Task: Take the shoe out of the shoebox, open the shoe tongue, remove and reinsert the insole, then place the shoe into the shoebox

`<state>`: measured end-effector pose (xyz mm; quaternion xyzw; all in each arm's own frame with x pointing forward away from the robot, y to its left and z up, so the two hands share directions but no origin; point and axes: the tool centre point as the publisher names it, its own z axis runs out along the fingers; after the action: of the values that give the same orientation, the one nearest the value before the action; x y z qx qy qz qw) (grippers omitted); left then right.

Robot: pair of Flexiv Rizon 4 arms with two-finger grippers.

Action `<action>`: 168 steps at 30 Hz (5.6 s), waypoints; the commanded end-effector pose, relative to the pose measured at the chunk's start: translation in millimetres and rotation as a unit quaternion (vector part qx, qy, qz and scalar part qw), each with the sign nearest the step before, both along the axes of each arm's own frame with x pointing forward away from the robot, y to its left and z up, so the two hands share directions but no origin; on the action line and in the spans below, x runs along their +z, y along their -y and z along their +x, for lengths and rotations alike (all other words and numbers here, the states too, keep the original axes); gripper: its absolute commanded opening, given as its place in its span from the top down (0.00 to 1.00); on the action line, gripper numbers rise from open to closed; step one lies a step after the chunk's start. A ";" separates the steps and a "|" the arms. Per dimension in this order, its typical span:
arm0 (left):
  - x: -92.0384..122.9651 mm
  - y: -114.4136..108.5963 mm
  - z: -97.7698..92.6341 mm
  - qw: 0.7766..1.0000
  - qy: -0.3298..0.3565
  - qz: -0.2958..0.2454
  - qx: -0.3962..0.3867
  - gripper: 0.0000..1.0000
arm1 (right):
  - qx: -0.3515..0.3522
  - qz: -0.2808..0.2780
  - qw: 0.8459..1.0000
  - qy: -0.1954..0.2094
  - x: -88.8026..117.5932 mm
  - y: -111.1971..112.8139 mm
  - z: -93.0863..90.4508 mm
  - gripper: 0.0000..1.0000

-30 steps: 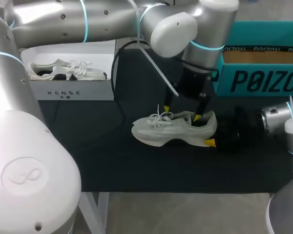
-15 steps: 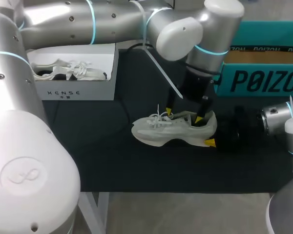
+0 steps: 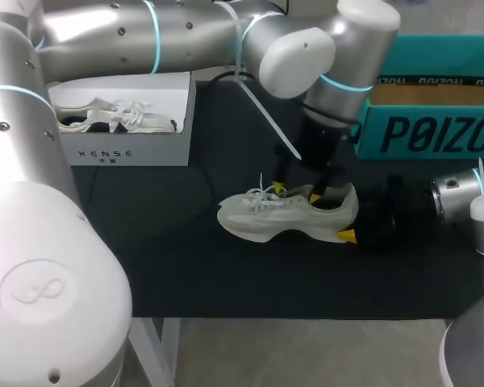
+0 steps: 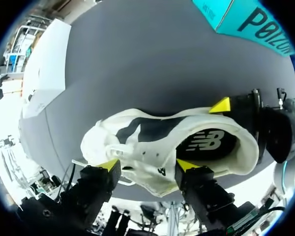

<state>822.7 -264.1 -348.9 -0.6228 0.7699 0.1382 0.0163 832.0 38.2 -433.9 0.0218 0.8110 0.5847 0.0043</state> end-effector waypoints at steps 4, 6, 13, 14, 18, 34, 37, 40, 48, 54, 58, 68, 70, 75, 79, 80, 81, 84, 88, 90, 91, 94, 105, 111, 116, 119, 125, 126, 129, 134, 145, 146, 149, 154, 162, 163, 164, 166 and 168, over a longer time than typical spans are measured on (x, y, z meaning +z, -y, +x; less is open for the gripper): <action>10.2 1.9 2.9 1.000 0.005 -0.011 -0.004 1.00 | 0.000 -0.002 1.000 0.000 -2.8 -2.9 1.4 1.00; 15.1 -0.2 4.1 1.000 0.007 -0.015 -0.002 1.00 | 0.000 -0.002 1.000 0.000 -2.8 -2.9 1.4 1.00; 25.0 -10.9 11.4 1.000 0.011 -0.025 0.008 1.00 | 0.000 -0.002 1.000 0.000 -2.8 -2.9 1.4 1.00; 27.0 -13.3 12.8 1.000 0.013 -0.026 0.011 1.00 | 0.000 -0.002 1.000 0.000 -2.8 -2.9 1.4 1.00; 35.7 -26.0 19.9 0.999 0.018 -0.034 0.027 1.00 | 0.000 -0.002 1.000 0.000 -2.8 -2.9 1.4 1.00; 45.3 -68.2 27.5 0.993 -0.007 -0.060 0.102 1.00 | 0.000 -0.002 1.000 0.000 -2.8 -2.9 1.4 1.00; 39.4 -60.7 25.3 0.990 -0.037 -0.075 0.112 0.63 | 0.000 -0.002 1.000 0.000 -2.8 -2.9 1.4 1.00; 34.8 -53.5 23.5 0.987 -0.061 -0.085 0.120 0.36 | 0.000 -0.002 1.000 0.000 -2.8 -2.9 1.4 1.00; 25.9 -37.3 18.0 0.989 -0.074 -0.077 0.105 0.54 | 0.000 -0.002 1.000 0.000 -2.8 -2.9 1.4 1.00; 26.3 -36.9 16.9 0.989 -0.077 -0.075 0.100 1.00 | 0.000 -0.002 1.000 0.000 -2.8 -2.9 1.4 1.00; 32.9 -41.4 19.0 0.989 -0.070 -0.079 0.099 1.00 | 0.000 -0.002 1.000 0.000 -2.8 -2.9 1.4 1.00; 46.1 -61.8 17.2 0.990 -0.057 -0.086 0.098 1.00 | 0.000 -0.002 1.000 0.000 -2.8 -2.9 1.4 1.00; 45.8 -67.5 16.1 0.990 -0.058 -0.086 0.099 1.00 | 0.000 -0.002 1.000 0.000 -2.8 -2.9 1.4 1.00; 42.0 -82.6 17.9 0.989 -0.059 -0.081 0.112 1.00 | 0.000 -0.002 1.000 0.000 -2.8 -2.9 1.4 1.00; 39.3 -90.6 17.8 0.988 -0.062 -0.079 0.120 1.00 | 0.000 -0.002 1.000 0.000 -2.8 -2.9 1.4 1.00; 38.5 -92.2 17.4 0.987 -0.063 -0.079 0.121 1.00 | 0.000 -0.002 1.000 0.000 -2.8 -2.9 1.4 1.00; 37.2 -93.8 16.9 0.987 -0.065 -0.078 0.124 1.00 | 0.000 -0.002 1.000 0.000 -2.8 -2.9 1.4 1.00; 33.9 -97.1 13.0 0.987 -0.070 -0.074 0.125 1.00 | 0.000 -0.002 1.000 0.000 -2.8 -2.9 1.4 1.00; 25.2 -94.8 11.3 0.987 -0.084 -0.070 0.119 1.00 | 0.000 -0.002 1.000 0.000 -2.8 -2.9 1.4 1.00; 27.4 -91.3 9.9 0.987 -0.081 -0.076 0.112 0.77 | 0.000 -0.002 1.000 0.000 -2.8 -2.9 1.4 1.00; 29.2 -88.9 10.9 0.987 -0.087 -0.084 0.110 0.00 | 0.000 -0.002 1.000 0.000 -2.8 -2.9 1.4 1.00; 35.9 -83.3 14.4 0.987 -0.084 -0.096 0.101 0.00 | 0.000 -0.002 1.000 0.000 -2.8 -2.9 1.4 1.00; 87.2 -62.8 48.7 0.989 -0.027 -0.142 -0.006 0.00 | 0.000 -0.002 1.000 0.000 -2.8 -2.9 1.4 1.00; 95.4 -52.6 25.8 0.885 -0.223 -0.161 -0.376 0.00 | 0.000 -0.002 1.000 0.000 -2.8 -2.9 1.4 1.00; 103.3 -51.4 12.6 0.790 -0.252 -0.224 -0.512 0.00 | 0.000 -0.002 1.000 0.000 -2.8 -2.9 1.4 1.00; 103.3 -51.4 12.6 0.790 -0.252 -0.224 -0.512 0.00 | 0.000 -0.002 1.000 0.000 -2.8 -2.9 1.4 1.00; 103.3 -51.4 12.6 0.790 -0.252 -0.224 -0.512 0.00 | 0.000 -0.002 1.000 0.000 -2.8 -2.9 1.4 1.00; 103.3 -51.4 12.6 0.790 -0.252 -0.224 -0.512 0.00 | 0.000 -0.002 1.000 0.000 -2.8 -2.9 1.4 1.00; 103.3 -51.4 12.6 0.790 -0.252 -0.224 -0.512 0.00 | 0.000 -0.002 1.000 0.000 -2.8 -2.9 1.4 1.00; 126.6 -57.9 6.1 0.624 -0.109 -0.133 -0.762 0.00 | 0.000 -0.002 1.000 0.000 -2.8 -2.9 1.4 1.00; 127.2 -45.3 -7.3 0.519 -0.067 -0.031 -0.852 0.00 | 0.000 -0.002 1.000 0.000 -2.8 -2.9 1.4 1.00; 125.0 -42.4 -11.4 0.530 -0.062 -0.032 -0.845 0.00 | 0.000 -0.002 1.000 0.000 -2.8 -2.9 1.4 1.00; 116.0 -34.5 -21.9 0.575 -0.058 -0.058 -0.814 0.00 | 0.000 -0.002 1.000 0.000 -2.8 -2.9 1.4 1.00; 94.1 -25.4 -31.5 0.629 -0.080 -0.086 -0.768 1.00 | 0.000 -0.002 1.000 0.000 -2.8 -2.9 1.4 1.00; 76.0 -12.3 -28.8 0.665 -0.079 -0.126 -0.732 1.00 | 0.000 -0.002 1.000 0.000 -2.8 -2.9 1.4 1.00; 74.7 -9.5 -27.6 0.668 -0.079 -0.128 -0.729 1.00 | 0.000 -0.002 1.000 0.000 -2.8 -2.9 1.4 1.00; 73.3 -6.8 -26.3 0.673 -0.075 -0.129 -0.724 1.00 | 0.000 -0.002 1.000 0.000 -2.8 -2.9 1.4 1.00; 70.7 -1.2 -22.9 0.679 -0.075 -0.139 -0.717 1.00 | 0.000 -0.002 1.000 0.000 -2.8 -2.9 1.4 1.00; 65.8 4.7 -19.0 0.679 -0.074 -0.141 -0.717 1.00 | 0.000 -0.002 1.000 0.000 -2.8 -2.9 1.4 1.00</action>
<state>798.3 -264.2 -275.5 0.1355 0.9901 0.0208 -0.0285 832.6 40.2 -434.2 0.0219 0.8111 0.5844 0.0045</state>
